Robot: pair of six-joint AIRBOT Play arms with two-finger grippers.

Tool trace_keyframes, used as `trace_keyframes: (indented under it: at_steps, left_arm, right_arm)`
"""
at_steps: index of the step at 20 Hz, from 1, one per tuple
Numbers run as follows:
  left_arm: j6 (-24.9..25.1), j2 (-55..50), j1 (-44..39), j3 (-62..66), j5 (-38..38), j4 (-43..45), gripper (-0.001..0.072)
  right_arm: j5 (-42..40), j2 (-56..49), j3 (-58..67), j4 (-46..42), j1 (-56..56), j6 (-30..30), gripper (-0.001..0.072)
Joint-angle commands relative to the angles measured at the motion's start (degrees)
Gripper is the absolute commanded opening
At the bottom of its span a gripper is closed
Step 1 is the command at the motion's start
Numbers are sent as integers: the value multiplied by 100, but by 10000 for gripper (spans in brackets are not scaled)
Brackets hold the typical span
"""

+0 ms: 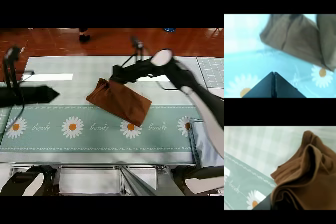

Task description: Fold the shirts.

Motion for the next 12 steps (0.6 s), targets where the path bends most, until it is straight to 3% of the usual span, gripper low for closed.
trace_keyframes:
  at_steps: [1, 2, 3, 4, 8, 12]
  left_arm:
    - [15, 608, 83, -1167, 299, -595, 20]
    - [15, 592, 83, -1368, 398, -723, 20]
    - [15, 581, 83, -1508, 501, -778, 20]
    - [15, 564, 85, -1633, 623, -800, 20]
    - [17, 514, 149, -1611, 1259, -791, 20]
    - [17, 516, 555, -546, 1185, -793, 20]
  right_arm:
    - [-221, -1187, 761, 463, 415, 0, 27]
    - [-295, -1368, 859, 568, 455, 26, 153]
    - [-299, -1484, 892, 813, 487, 17, 324]
    - [-260, -1532, 892, 1025, 485, -63, 423]
    - [555, -1180, 892, 1060, 162, -131, 419]
    - [2280, 138, 890, 431, -1123, 114, 411]
